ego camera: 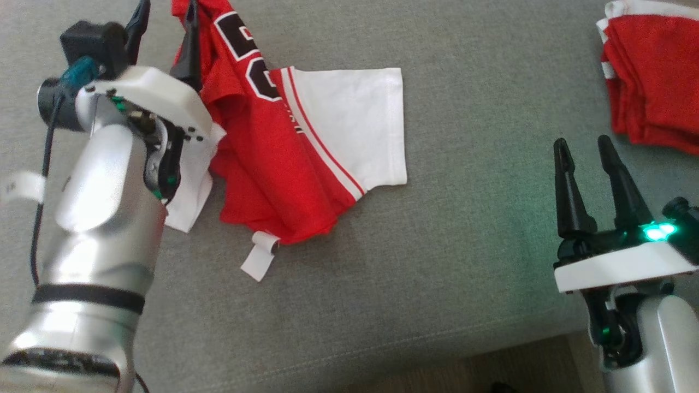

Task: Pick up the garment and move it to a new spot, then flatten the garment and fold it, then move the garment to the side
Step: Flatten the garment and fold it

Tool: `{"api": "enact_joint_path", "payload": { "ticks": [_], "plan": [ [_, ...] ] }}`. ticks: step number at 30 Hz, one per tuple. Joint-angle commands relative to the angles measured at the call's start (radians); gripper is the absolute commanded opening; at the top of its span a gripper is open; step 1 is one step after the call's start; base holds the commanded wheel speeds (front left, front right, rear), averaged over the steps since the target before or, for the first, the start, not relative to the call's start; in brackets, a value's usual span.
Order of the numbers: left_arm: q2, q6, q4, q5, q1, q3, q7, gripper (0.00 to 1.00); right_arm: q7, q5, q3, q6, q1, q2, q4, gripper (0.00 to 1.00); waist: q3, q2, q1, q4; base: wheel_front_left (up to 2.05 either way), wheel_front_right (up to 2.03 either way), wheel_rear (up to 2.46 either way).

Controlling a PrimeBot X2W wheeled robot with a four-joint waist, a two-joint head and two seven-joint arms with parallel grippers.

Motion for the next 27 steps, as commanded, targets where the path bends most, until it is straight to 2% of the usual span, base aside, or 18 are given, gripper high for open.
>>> {"api": "enact_joint_path", "payload": {
  "ticks": [1,4,10,14,18,27],
  "plan": [
    [0.024,0.016,-0.058,0.004,0.021,0.034,-0.016,1.0,-0.007,-0.005,0.013,0.007,-0.023,-0.018,-0.032,1.0,-0.015,0.0,-0.0001,0.015,0.0,0.0,0.0],
    [0.02,0.06,-0.165,0.018,0.112,0.056,-0.026,1.0,-0.001,-0.013,0.004,0.007,-0.015,-0.022,-0.04,1.0,-0.035,0.0,-0.0001,0.04,0.0,0.0,0.0],
    [0.013,0.156,-0.487,0.079,0.372,0.106,-0.027,1.0,0.02,-0.036,-0.008,0.007,0.0,-0.035,-0.062,1.0,-0.07,0.0,-0.0001,0.085,0.0,0.0,0.0],
    [0.009,0.206,-0.629,0.114,0.524,0.117,-0.028,1.0,0.037,-0.049,-0.015,0.007,0.015,-0.042,-0.074,1.0,-0.097,0.0,-0.0001,0.109,0.0,0.0,0.0],
    [0.003,0.231,-0.722,0.127,0.643,0.116,-0.028,1.0,0.053,-0.054,-0.021,0.007,0.038,-0.044,-0.082,1.0,-0.126,0.0,-0.0001,0.125,0.0,0.0,0.0],
    [-0.005,0.263,-0.798,0.132,0.798,0.095,-0.022,1.0,0.084,-0.062,-0.018,0.007,0.09,-0.038,-0.093,1.0,-0.19,0.0,-0.0001,0.136,0.0,0.0,0.0]
  ]
}}
